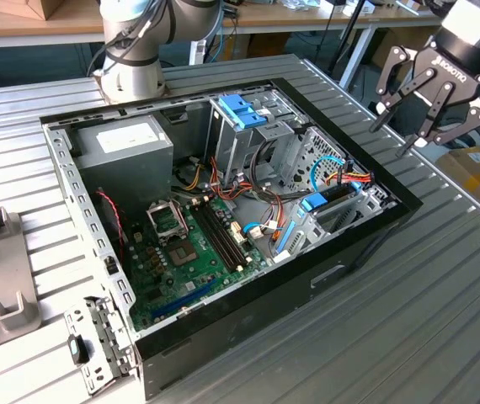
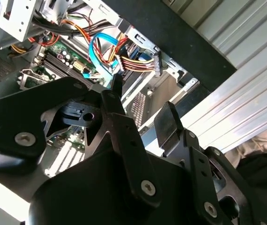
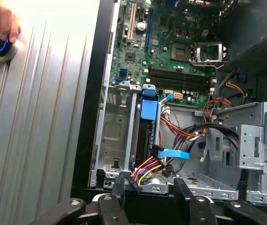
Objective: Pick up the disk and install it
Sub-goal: 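Insert the first disk wire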
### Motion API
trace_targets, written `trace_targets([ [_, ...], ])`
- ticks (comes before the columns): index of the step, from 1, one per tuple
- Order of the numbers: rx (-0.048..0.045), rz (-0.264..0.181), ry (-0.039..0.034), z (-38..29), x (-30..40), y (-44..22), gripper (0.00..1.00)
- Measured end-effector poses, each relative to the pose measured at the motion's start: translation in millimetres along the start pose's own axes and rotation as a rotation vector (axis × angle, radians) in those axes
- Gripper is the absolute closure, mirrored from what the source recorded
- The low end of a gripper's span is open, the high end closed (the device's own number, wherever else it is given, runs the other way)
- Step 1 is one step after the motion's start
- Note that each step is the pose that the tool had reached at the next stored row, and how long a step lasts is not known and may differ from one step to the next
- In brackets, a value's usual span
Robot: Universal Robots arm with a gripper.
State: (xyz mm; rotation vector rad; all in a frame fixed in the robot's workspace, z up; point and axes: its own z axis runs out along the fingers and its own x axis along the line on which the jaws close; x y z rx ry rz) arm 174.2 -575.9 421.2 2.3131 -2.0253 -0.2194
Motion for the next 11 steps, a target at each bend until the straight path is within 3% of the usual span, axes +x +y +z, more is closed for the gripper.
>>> trace_targets([
  [11, 0.0001, 0.000, -0.0002, 7.8, 5.9, -0.7, 0.46],
])
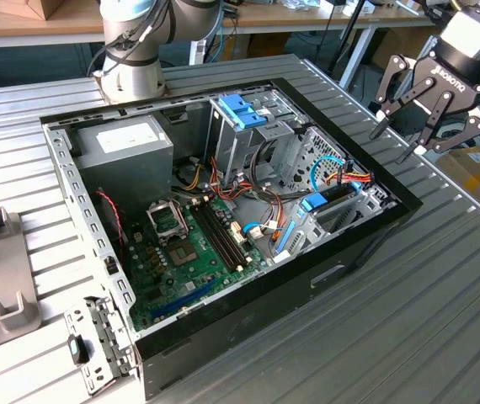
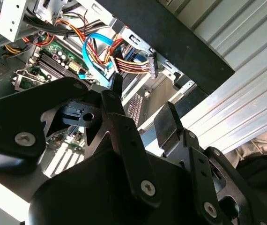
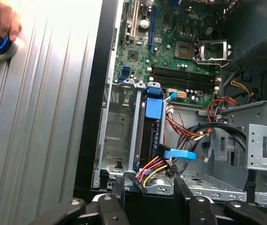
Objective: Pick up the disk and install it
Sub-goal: 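Insert the first disk wire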
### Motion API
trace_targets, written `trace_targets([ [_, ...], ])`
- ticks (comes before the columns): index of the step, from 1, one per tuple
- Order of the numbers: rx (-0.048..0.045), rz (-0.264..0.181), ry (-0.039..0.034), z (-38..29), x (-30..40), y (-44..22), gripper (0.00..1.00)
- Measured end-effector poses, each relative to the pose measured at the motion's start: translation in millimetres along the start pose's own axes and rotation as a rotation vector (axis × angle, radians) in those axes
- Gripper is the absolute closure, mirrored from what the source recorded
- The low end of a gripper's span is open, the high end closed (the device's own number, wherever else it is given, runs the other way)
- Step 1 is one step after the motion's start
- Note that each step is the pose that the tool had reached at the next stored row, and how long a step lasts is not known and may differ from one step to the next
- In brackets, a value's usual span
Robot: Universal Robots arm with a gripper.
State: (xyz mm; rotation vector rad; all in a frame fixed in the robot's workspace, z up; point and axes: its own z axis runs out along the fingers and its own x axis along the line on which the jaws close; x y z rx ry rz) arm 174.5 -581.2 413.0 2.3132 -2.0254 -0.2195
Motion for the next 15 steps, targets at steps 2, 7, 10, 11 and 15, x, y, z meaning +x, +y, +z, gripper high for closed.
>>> trace_targets([
  [2, 0.0000, 0.000, 0.0002, 1.6, 1.5, 0.0, 0.46],
  [7, 0.0000, 0.000, 0.0002, 4.6, 4.3, -0.1, 0.46],
  [10, 0.0000, 0.000, 0.0001, 5.8, 5.6, -0.1, 0.46],
  [11, 0.0000, 0.000, 0.0001, 6.1, 6.1, -0.1, 0.46],
  [15, 0.0000, 0.000, 0.0001, 7.8, 7.8, -0.1, 0.46],
])
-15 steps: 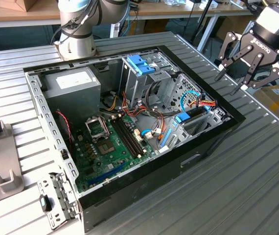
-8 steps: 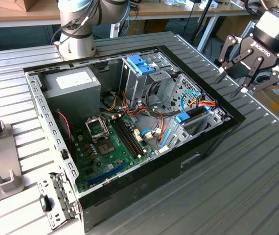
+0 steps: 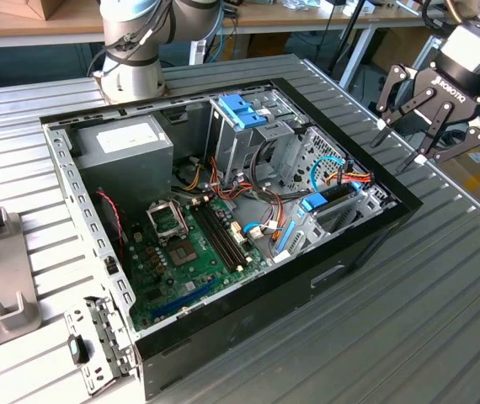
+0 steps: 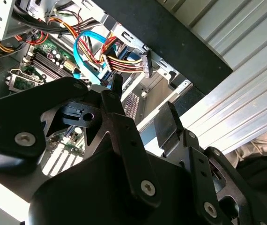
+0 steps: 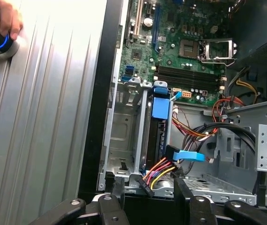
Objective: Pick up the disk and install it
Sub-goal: 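Insert the first disk wire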
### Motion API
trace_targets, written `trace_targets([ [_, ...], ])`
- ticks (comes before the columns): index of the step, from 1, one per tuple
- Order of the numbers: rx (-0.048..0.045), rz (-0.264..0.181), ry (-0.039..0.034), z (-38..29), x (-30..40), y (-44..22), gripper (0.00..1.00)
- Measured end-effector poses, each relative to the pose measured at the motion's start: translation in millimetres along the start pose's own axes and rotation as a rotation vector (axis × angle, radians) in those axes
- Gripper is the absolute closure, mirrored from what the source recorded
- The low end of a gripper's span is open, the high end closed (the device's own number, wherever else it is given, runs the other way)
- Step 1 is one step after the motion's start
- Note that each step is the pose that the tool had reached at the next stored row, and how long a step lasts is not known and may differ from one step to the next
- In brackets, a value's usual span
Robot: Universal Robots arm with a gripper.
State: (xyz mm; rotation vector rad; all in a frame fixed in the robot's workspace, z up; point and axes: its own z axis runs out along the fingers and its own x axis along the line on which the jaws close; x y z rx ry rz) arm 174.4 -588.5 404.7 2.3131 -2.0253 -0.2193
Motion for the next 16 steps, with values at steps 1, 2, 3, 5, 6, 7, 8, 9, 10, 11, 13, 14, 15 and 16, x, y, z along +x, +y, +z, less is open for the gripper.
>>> trace_targets([
  [1, 0.0000, 0.000, 0.0002, 0.3, 0.5, 0.0, 0.46],
  [2, 0.0000, 0.000, 0.0002, 0.8, 1.3, 0.0, 0.46],
  [3, 0.0000, 0.000, 0.0002, 1.1, 2.0, 0.1, 0.46],
  [5, 0.0000, 0.000, 0.0002, 1.5, 3.8, 0.3, 0.46],
  [6, 0.0000, 0.000, 0.0000, 1.8, 4.9, 0.4, 0.46],
  [7, 0.0000, 0.000, 0.0000, 2.1, 7.2, 0.6, 0.46],
  [8, 0.0000, 0.000, 0.0000, 2.3, 8.3, 0.7, 0.46],
  [9, 0.0000, 0.000, 0.0001, 2.4, 9.3, 0.9, 0.46],
  [10, 0.0000, 0.000, 0.0001, 2.6, 11.2, 1.1, 0.46],
  [11, 0.0000, 0.000, 0.0001, 2.7, 12.4, 1.2, 0.46],
  [13, 0.0000, 0.000, 0.0002, 3.0, 15.5, 1.7, 0.46],
  [14, 0.0000, 0.000, 0.0001, 3.1, 16.7, 1.9, 0.46],
  [15, 0.0000, 0.000, 0.0001, 3.2, 17.3, 1.9, 0.46],
  [16, 0.0000, 0.000, 0.0001, 3.2, 17.7, 2.0, 0.46],
])
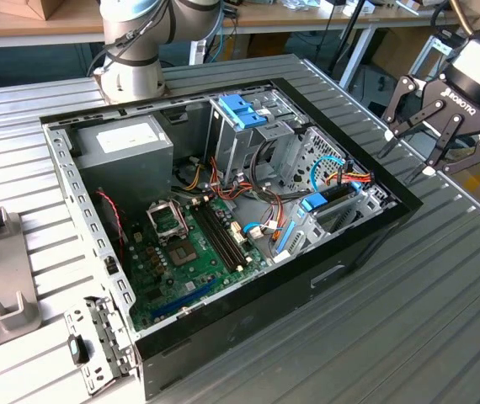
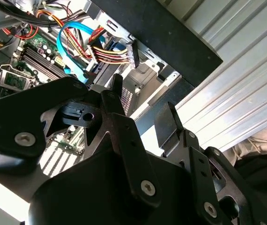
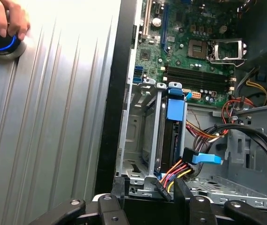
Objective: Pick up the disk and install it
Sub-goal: 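Insert the first disk wire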
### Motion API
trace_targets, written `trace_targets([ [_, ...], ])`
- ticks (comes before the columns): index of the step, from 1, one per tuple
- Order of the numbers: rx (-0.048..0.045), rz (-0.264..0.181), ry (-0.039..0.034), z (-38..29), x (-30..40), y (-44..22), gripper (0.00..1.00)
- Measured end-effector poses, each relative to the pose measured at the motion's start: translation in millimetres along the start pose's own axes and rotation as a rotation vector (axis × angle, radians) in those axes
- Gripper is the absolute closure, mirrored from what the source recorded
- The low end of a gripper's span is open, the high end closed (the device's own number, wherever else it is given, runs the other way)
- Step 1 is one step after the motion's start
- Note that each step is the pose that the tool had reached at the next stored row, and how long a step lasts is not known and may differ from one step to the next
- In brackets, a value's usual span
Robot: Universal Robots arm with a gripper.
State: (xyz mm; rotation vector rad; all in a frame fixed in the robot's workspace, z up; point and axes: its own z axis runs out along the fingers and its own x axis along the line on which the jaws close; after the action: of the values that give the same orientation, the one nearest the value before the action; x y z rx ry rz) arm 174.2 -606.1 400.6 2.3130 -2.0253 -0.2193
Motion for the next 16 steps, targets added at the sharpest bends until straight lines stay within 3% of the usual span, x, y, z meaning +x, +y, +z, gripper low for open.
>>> trace_targets([
  [6, 0.0000, 0.000, 0.0000, 0.0, 0.2, 0.0, 0.46],
  [7, 0.0062, 0.000, 0.0007, 0.2, 0.2, 0.2, 0.46],
  [8, 0.0217, -0.001, 0.0029, 0.3, 0.2, 0.0, 0.46],
  [13, 0.0734, -0.004, 0.0100, 0.8, 0.2, 0.1, 0.46],
  [14, 0.0891, -0.004, 0.0120, 0.9, 0.3, 0.1, 0.46],
  [16, 0.0891, -0.005, 0.0119, 0.9, 0.2, 0.1, 0.46],
])
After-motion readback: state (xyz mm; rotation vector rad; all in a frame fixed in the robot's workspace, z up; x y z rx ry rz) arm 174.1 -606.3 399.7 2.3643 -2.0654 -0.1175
